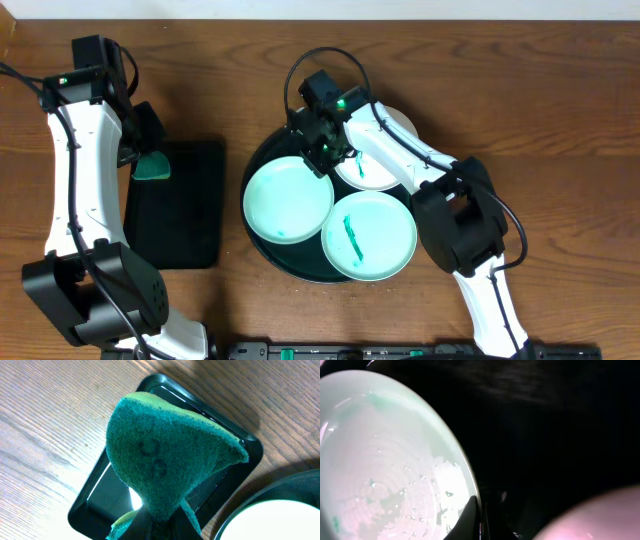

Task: Clean dirty plates on tray and stack at the side
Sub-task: 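Scrub the left mint-green plate with the sponge in the left gripper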

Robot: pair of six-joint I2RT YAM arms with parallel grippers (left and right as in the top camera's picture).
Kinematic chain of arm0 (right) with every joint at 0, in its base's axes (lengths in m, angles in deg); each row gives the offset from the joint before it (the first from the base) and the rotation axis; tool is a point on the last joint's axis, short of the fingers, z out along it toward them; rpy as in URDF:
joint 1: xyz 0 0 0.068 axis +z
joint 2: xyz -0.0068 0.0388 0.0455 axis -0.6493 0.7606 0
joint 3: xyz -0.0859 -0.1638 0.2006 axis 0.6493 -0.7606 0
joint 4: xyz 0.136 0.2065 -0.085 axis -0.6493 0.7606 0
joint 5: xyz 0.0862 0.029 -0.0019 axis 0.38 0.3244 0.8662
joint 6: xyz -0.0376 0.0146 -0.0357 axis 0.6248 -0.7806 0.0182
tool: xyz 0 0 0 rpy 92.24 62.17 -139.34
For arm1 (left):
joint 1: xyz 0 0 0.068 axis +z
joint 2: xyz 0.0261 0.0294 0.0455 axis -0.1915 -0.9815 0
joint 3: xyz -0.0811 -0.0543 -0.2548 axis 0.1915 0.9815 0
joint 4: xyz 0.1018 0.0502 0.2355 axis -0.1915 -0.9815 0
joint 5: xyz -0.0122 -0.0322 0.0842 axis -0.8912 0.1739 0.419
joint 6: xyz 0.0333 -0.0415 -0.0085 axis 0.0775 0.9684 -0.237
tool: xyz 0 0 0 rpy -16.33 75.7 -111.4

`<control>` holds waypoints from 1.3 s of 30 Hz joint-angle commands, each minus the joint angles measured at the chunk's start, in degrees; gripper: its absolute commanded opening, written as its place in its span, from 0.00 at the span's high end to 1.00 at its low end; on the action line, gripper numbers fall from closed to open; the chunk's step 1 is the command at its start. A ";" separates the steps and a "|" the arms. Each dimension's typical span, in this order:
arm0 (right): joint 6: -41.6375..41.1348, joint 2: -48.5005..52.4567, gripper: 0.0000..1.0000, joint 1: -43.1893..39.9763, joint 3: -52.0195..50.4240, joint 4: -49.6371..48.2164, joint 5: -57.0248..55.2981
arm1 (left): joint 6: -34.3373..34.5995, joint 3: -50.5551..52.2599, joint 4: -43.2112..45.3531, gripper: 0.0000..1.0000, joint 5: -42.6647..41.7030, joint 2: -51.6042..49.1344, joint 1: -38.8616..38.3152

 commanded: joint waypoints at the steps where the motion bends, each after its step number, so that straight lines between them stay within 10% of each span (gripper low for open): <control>1: -13.49 -2.47 0.99 -0.35 1.20 -0.22 -9.60 | 0.33 0.46 0.04 0.93 -1.01 -0.02 -0.37; 11: -29.27 -2.36 0.99 0.70 0.66 0.48 -14.84 | 0.33 0.46 -0.57 0.93 -1.20 -0.02 -5.97; 19: -31.21 -2.36 0.99 2.36 -3.72 -1.49 -11.58 | 0.28 4.94 0.07 0.93 -17.73 -0.02 -13.03; 39: -31.52 -2.36 0.99 1.95 -9.16 -7.15 -6.01 | 4.81 32.68 31.28 0.93 -16.79 -1.51 -25.24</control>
